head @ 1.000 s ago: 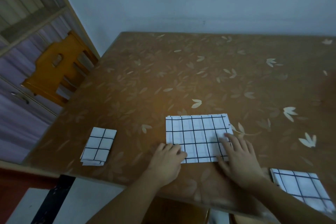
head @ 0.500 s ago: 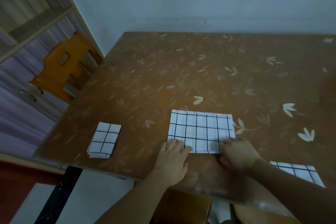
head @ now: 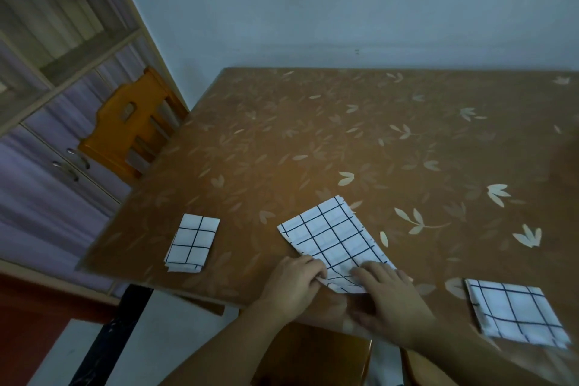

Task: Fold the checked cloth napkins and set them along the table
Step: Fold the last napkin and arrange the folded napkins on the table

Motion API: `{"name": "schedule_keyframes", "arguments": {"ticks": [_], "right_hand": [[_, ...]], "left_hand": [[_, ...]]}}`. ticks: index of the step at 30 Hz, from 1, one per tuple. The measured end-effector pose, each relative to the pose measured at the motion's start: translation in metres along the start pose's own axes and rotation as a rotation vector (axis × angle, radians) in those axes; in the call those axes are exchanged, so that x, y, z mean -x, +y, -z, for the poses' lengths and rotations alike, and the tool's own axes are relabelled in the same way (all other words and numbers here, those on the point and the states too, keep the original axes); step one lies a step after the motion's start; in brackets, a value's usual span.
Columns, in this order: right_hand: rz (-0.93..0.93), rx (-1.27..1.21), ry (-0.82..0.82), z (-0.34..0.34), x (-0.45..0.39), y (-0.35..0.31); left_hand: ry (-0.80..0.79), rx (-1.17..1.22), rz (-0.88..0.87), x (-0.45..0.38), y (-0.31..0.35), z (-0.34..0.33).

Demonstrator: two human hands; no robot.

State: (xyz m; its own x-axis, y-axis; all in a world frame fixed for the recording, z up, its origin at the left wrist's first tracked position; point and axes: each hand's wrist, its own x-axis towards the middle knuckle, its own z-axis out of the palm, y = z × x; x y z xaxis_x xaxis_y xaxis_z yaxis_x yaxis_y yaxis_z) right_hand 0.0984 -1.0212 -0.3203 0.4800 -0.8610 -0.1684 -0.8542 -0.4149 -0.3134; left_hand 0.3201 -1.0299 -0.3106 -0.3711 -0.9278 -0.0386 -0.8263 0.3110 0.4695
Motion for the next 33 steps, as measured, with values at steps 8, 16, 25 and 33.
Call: {"name": "schedule_keyframes", "arguments": {"ticks": [8, 16, 25, 33], "right_hand": [[-0.005, -0.066, -0.039, 0.016, 0.011, 0.012], [-0.335, -0.802, -0.134, 0.031, 0.018, 0.009], [-0.565, -0.996, 0.03, 0.021, 0.0, 0.017], [-0.674, -0.943, 0.132, 0.019, -0.022, 0.026]], "left_hand": [[0.017, 0.142, 0.129, 0.018, -0.033, -0.008], [-0.091, 0.277, 0.303, 0.017, -0.037, -0.007], [-0.112, 0.576, 0.46, 0.006, -0.033, -0.009], [-0.127, 0.617, 0.531, -0.011, -0.032, -0.014]]}}
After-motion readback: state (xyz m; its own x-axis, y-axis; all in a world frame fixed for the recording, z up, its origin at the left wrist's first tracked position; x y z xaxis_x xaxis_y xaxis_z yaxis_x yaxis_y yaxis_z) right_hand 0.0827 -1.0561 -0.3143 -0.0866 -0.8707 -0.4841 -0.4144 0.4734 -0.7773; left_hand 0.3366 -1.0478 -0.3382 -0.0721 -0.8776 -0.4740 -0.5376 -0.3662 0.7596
